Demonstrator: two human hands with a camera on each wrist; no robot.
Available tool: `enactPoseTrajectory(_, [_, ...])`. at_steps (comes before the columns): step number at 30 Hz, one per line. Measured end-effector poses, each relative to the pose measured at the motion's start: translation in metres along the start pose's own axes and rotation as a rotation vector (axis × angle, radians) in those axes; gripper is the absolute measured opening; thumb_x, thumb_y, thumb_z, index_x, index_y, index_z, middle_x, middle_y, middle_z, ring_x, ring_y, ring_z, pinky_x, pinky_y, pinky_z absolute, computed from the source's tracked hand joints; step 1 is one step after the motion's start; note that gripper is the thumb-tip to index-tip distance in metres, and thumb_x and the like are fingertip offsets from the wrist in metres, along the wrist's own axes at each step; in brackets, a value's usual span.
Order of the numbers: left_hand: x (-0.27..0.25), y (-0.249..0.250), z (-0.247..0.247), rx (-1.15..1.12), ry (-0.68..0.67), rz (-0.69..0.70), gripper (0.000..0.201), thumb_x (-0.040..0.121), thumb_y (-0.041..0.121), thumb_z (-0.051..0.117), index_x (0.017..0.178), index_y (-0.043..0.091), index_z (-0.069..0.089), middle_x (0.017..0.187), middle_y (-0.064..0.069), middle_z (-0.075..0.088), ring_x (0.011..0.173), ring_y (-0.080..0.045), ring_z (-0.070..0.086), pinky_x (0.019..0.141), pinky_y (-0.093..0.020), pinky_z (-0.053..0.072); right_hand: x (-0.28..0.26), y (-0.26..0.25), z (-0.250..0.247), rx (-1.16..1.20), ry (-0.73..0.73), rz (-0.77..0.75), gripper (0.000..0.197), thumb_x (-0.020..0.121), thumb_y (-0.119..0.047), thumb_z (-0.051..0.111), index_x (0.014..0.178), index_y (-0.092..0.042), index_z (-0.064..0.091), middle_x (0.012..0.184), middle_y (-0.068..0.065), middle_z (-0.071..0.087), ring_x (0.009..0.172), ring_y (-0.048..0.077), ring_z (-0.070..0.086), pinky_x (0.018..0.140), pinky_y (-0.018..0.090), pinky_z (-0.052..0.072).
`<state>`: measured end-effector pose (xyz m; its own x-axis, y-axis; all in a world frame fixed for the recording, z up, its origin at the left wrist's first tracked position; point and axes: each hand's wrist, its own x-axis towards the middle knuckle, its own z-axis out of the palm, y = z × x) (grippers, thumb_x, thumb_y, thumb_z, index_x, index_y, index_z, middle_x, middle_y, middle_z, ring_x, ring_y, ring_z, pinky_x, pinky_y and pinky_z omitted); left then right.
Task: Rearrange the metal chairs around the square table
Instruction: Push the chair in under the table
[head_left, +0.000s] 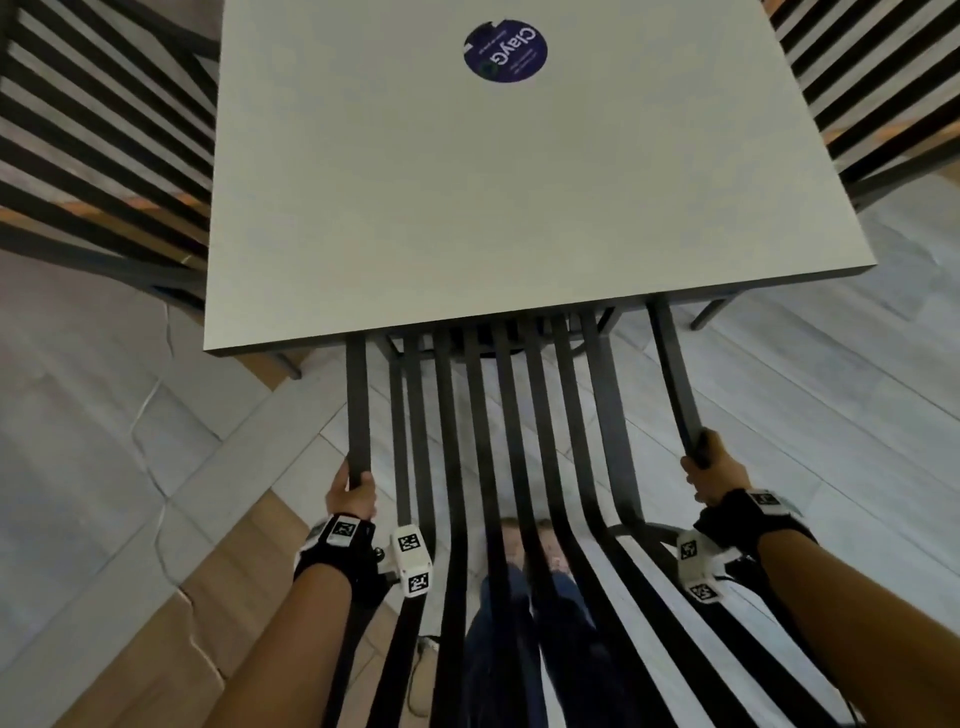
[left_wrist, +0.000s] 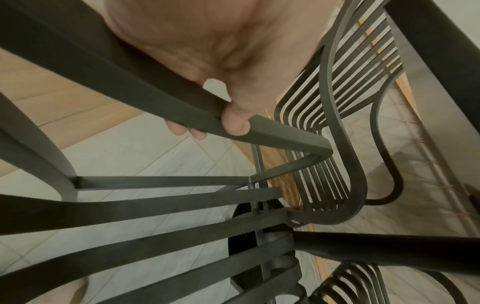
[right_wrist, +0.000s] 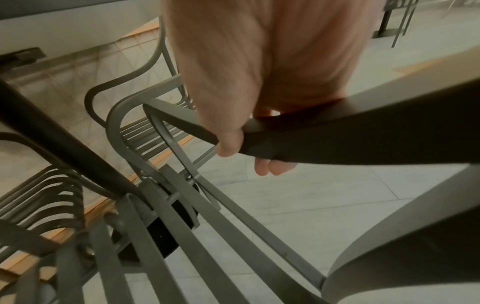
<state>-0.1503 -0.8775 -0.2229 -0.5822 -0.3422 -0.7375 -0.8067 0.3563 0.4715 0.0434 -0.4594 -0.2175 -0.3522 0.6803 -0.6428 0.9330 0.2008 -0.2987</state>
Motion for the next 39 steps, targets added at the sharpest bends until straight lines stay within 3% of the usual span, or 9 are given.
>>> enactPoseTrajectory(4, [0.006, 0.004, -0.003, -0.002, 0.032, -0.016, 0.045, 0.095, 0.015, 0.048, 0.139, 0.02, 0.045, 0.093, -0.016, 0.058, 0.054, -0.02, 0.046, 0.056, -0.031, 0.044, -0.007, 0.0, 0.005, 0.008, -0.021, -0.046, 0.049, 0.093, -0.021, 0.056, 0.136, -0.025, 0.033, 0.1, 0.026, 0.065, 0.081, 0.042, 0.065, 0.073, 0.049, 0.058])
enactPoseTrajectory(8, [-0.006, 0.002, 0.006, -0.017, 0.024, -0.014, 0.046, 0.095, 0.014, 0.048, 0.14, 0.02, 0.045, 0.117, -0.027, 0.063, 0.077, -0.035, 0.059, 0.076, -0.032, 0.045, 0.0, 0.002, -0.007, 0.025, -0.007, -0.039, 0.051, 0.092, -0.02, 0.057, 0.138, -0.025, 0.036, 0.1, 0.025, 0.065, 0.081, 0.041, 0.065, 0.068, 0.045, 0.058])
enactPoseTrajectory(13, [-0.009, 0.0, 0.01, -0.024, 0.013, -0.004, 0.045, 0.095, 0.013, 0.047, 0.139, 0.02, 0.047, 0.097, -0.019, 0.062, 0.055, -0.02, 0.047, 0.07, -0.032, 0.045, 0.006, 0.002, -0.008, -0.008, 0.031, -0.012, 0.051, 0.093, -0.019, 0.055, 0.14, -0.024, 0.035, 0.094, 0.021, 0.058, 0.074, 0.038, 0.062, 0.075, 0.048, 0.058])
enactPoseTrajectory(20, [-0.01, 0.003, -0.002, 0.029, 0.017, -0.016, 0.043, 0.096, 0.017, 0.047, 0.138, 0.021, 0.047, 0.097, -0.019, 0.06, 0.058, -0.02, 0.049, 0.057, -0.028, 0.041, -0.008, 0.014, 0.004, 0.007, 0.008, -0.007, 0.05, 0.094, -0.017, 0.054, 0.139, -0.023, 0.033, 0.088, 0.017, 0.057, 0.066, 0.032, 0.058, 0.067, 0.041, 0.054])
enactPoseTrajectory(23, [-0.01, 0.005, -0.003, 0.085, 0.001, -0.015, 0.044, 0.096, 0.017, 0.046, 0.139, 0.019, 0.045, 0.103, -0.023, 0.063, 0.074, -0.027, 0.054, 0.055, -0.028, 0.04, -0.008, 0.013, 0.005, 0.013, 0.004, -0.005, 0.05, 0.094, -0.019, 0.054, 0.139, -0.024, 0.033, 0.09, 0.016, 0.058, 0.068, 0.033, 0.06, 0.072, 0.045, 0.057])
enactPoseTrajectory(26, [-0.016, 0.011, -0.004, 0.117, -0.008, -0.007, 0.047, 0.095, 0.015, 0.048, 0.142, 0.016, 0.042, 0.127, -0.027, 0.058, 0.097, -0.035, 0.056, 0.075, -0.037, 0.049, -0.011, 0.012, 0.003, 0.01, -0.004, 0.001, 0.052, 0.094, -0.021, 0.054, 0.141, -0.025, 0.032, 0.093, 0.016, 0.058, 0.069, 0.032, 0.06, 0.073, 0.044, 0.056])
enactPoseTrajectory(29, [-0.026, 0.016, -0.003, 0.267, -0.011, -0.017, 0.065, 0.089, 0.03, 0.056, 0.147, 0.025, 0.029, 0.146, -0.022, 0.037, 0.124, -0.044, 0.045, 0.108, -0.05, 0.037, -0.017, 0.004, -0.003, -0.032, -0.013, -0.015, 0.057, 0.093, -0.022, 0.056, 0.144, -0.02, 0.029, 0.108, 0.023, 0.061, 0.083, 0.036, 0.059, 0.076, 0.04, 0.048])
enactPoseTrajectory(33, [-0.057, 0.022, 0.012, 0.445, 0.006, 0.075, 0.081, 0.085, 0.035, 0.06, 0.15, 0.028, 0.013, 0.16, -0.009, -0.001, 0.147, -0.034, 0.006, 0.118, -0.055, 0.017, -0.024, -0.007, -0.016, -0.084, -0.01, -0.076, 0.064, 0.09, -0.022, 0.061, 0.146, -0.016, 0.029, 0.122, 0.025, 0.061, 0.104, 0.041, 0.061, 0.086, 0.043, 0.05])
enactPoseTrajectory(39, [-0.116, 0.039, 0.048, 0.396, -0.099, 0.176, 0.078, 0.085, 0.025, 0.062, 0.15, 0.026, 0.019, 0.16, -0.01, 0.003, 0.147, -0.035, 0.008, 0.118, -0.055, 0.019, -0.028, -0.021, -0.057, -0.084, 0.002, -0.139, 0.063, 0.091, -0.028, 0.06, 0.145, -0.015, 0.03, 0.133, 0.023, 0.053, 0.118, 0.04, 0.054, 0.096, 0.045, 0.046])
